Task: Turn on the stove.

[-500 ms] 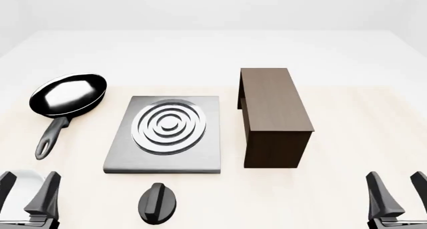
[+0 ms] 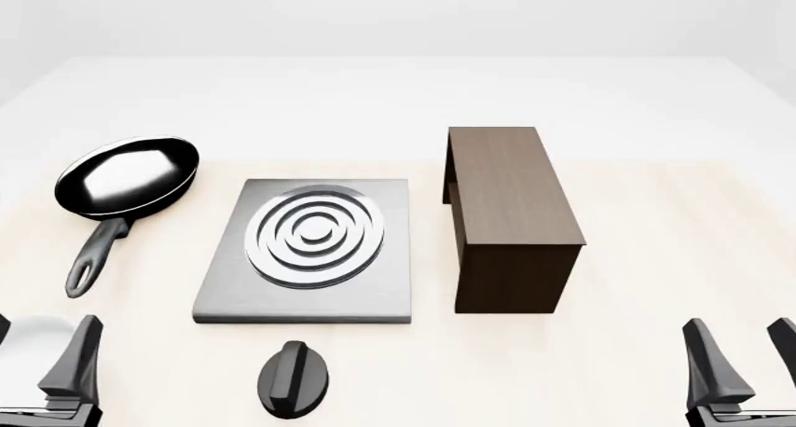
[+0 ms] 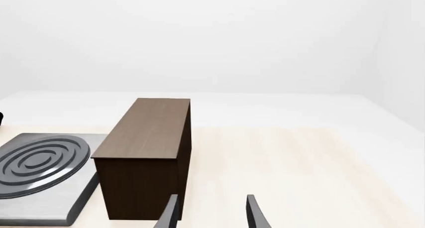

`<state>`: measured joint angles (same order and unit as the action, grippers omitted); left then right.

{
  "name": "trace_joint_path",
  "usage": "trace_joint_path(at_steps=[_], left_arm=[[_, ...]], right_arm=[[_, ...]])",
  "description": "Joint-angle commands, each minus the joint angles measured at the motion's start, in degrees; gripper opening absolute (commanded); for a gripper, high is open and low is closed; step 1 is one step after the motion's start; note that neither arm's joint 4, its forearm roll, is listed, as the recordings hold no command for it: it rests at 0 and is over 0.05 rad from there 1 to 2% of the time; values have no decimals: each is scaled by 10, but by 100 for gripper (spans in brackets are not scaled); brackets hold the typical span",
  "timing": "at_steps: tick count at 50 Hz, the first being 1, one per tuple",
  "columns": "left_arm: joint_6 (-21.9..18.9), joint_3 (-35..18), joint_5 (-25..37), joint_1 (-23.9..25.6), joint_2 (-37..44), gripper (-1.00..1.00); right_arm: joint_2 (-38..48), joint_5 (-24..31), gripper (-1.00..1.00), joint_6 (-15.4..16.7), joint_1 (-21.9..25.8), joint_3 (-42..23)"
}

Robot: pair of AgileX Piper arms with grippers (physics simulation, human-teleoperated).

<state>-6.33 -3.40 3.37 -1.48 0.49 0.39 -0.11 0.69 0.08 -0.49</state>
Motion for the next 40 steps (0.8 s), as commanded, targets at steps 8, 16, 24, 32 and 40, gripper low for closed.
trace_joint_path(at_steps=[8,16,24,32,40], left_arm=[[5,-8,22,-20,-2,100],[2,-65,64,-17,-4,100],[8,-139,126,12,-5,100],[7,-189,201,41,-2,100],[-50,-204,218,51,7,100]], right_arm=[[0,0,100,0,0,0],[0,0,100,0,0,0],[0,0,100,0,0,0],[0,0,100,0,0,0],[0,0,100,0,0,0]])
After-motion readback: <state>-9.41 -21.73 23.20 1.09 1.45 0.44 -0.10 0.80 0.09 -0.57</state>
